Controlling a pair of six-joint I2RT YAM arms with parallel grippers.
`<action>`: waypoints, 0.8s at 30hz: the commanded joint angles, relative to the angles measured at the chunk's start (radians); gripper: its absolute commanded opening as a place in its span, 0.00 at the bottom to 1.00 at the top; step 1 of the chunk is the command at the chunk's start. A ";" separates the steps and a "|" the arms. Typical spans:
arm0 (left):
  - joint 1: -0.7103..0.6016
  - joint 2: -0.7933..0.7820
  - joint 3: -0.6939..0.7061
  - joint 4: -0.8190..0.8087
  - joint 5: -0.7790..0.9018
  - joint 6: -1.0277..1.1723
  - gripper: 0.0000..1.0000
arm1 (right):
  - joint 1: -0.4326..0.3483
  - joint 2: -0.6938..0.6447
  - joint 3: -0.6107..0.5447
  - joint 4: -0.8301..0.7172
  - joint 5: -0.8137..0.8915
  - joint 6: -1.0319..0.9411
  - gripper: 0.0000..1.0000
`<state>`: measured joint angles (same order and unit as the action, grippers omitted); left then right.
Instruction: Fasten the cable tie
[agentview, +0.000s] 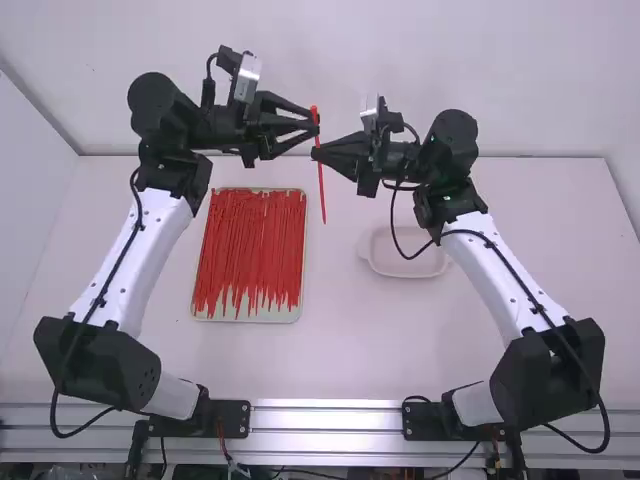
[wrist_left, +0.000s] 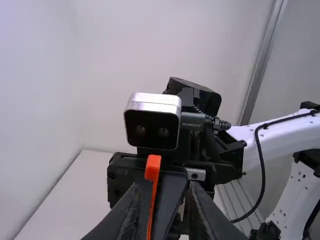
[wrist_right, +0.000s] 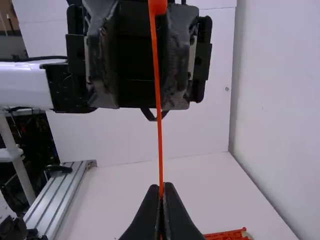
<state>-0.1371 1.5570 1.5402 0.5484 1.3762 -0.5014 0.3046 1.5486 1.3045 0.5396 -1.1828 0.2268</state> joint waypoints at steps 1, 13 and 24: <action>-0.013 -0.001 0.032 0.010 -0.010 -0.003 0.17 | -0.002 0.008 0.025 0.007 0.001 0.009 0.00; -0.013 -0.001 0.030 -0.001 -0.034 0.000 0.06 | -0.003 0.008 0.025 0.008 0.005 0.013 0.00; -0.013 -0.001 0.030 -0.027 -0.061 0.027 0.03 | -0.012 0.008 0.025 0.060 0.004 0.064 0.00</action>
<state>-0.1452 1.5566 1.5402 0.5163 1.3216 -0.4889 0.2951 1.5486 1.3045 0.5953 -1.1797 0.2794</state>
